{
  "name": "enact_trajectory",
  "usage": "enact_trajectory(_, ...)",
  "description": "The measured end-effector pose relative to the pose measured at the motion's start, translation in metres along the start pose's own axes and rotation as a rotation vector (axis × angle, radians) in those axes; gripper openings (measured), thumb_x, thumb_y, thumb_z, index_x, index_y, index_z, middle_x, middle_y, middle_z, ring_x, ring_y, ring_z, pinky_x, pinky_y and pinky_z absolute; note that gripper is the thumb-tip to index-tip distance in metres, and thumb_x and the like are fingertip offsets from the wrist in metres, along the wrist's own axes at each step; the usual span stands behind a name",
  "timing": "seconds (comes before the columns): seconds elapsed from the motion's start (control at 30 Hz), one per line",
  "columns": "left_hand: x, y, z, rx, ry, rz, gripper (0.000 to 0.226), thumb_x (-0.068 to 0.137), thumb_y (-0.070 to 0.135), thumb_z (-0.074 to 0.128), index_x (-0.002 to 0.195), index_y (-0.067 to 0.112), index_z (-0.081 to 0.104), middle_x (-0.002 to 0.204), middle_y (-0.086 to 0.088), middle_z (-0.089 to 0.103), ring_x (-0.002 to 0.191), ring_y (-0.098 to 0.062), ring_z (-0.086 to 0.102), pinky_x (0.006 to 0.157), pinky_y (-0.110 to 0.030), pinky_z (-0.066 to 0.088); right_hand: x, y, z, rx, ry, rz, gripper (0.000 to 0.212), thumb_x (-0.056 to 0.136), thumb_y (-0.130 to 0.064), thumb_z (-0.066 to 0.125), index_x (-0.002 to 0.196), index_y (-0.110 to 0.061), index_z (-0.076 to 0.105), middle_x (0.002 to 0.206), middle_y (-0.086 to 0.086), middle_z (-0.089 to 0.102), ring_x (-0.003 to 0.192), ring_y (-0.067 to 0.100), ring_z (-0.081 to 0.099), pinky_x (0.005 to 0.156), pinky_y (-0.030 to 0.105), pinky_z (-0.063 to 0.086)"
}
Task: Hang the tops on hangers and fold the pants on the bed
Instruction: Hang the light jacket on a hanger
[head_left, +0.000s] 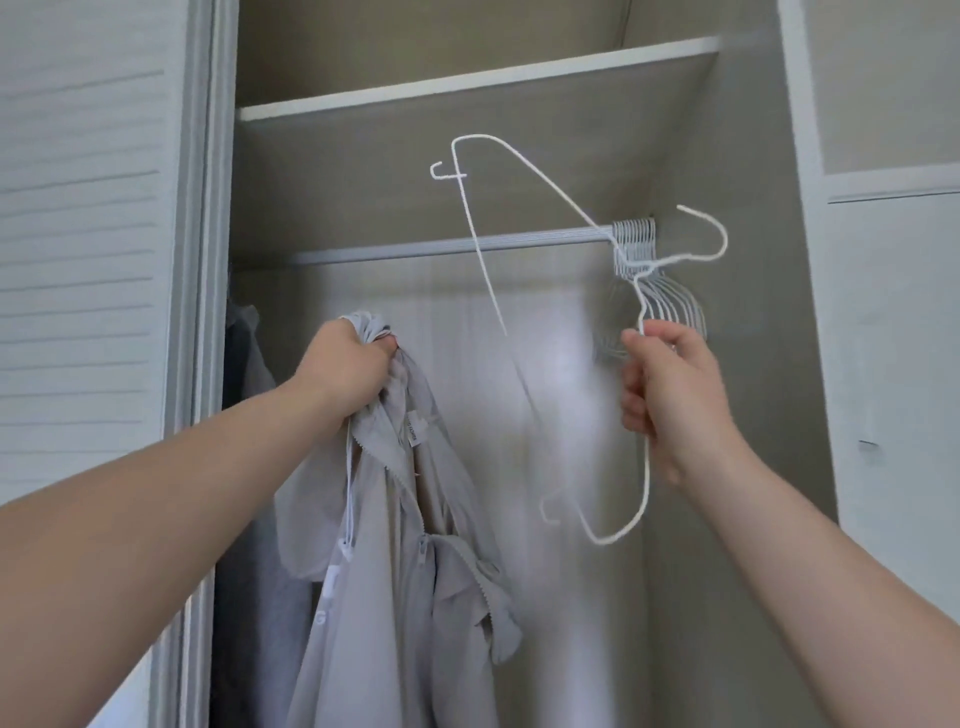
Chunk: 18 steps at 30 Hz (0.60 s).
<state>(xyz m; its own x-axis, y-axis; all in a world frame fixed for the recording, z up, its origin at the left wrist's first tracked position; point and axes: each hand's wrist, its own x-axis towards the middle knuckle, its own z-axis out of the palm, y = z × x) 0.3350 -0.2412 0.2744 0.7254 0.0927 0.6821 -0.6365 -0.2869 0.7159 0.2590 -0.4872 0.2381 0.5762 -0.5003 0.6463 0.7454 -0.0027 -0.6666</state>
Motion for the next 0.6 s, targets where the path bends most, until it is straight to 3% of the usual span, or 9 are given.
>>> enact_trajectory(0.13,-0.021,0.003,-0.026,0.014,0.023,-0.063,0.024,0.1,0.022,0.056,0.079,0.013,0.052,0.081,-0.01,0.059,0.081,-0.028,0.06,0.078,-0.039,0.052,-0.014,-0.023,0.005,0.052,-0.175,0.115,0.019,0.103,-0.028,0.052,0.088,-0.017,0.056,0.052,-0.006,0.023,0.04,0.008,0.016,0.037,0.016,0.015)
enact_trajectory(0.27,-0.037,0.024,-0.058,0.111,0.149,-0.046,0.037,0.101,0.02,0.054,0.067,0.014,0.042,0.065,-0.005,0.045,0.061,-0.02,0.045,0.054,-0.028,0.035,-0.036,-0.041,0.016,0.088,-0.232,0.097,0.021,0.103,-0.026,0.05,0.096,-0.013,0.065,0.052,-0.007,0.024,0.039,0.008,0.017,0.037,0.017,0.015)
enact_trajectory(0.33,-0.044,0.04,-0.08,0.14,0.215,-0.032,0.038,0.101,0.02,0.054,0.065,0.014,0.041,0.063,-0.004,0.043,0.058,-0.019,0.044,0.051,-0.028,0.031,-0.044,-0.051,0.022,0.127,-0.268,0.093,0.02,0.102,-0.023,0.051,0.098,-0.011,0.066,0.051,-0.006,0.025,0.039,0.008,0.018,0.038,0.017,0.015)
enact_trajectory(0.47,-0.064,0.08,-0.127,0.183,0.35,0.006,0.027,0.1,0.019,0.054,0.074,0.012,0.053,0.067,-0.003,0.054,0.061,-0.017,0.053,0.051,-0.024,0.039,-0.063,-0.068,0.039,0.23,-0.375,0.112,0.02,0.101,-0.017,0.051,0.093,-0.009,0.067,0.055,-0.002,0.024,0.04,0.009,0.018,0.04,0.02,0.013)
enact_trajectory(0.6,-0.096,0.132,-0.167,0.244,0.503,0.037,0.03,0.101,0.018,0.052,0.074,0.019,0.04,0.072,0.0,0.045,0.064,-0.014,0.049,0.048,-0.016,0.042,-0.085,-0.087,0.053,0.318,-0.464,0.102,0.02,0.1,-0.016,0.053,0.089,-0.01,0.068,0.057,0.001,0.024,0.041,0.01,0.018,0.044,0.022,0.011)
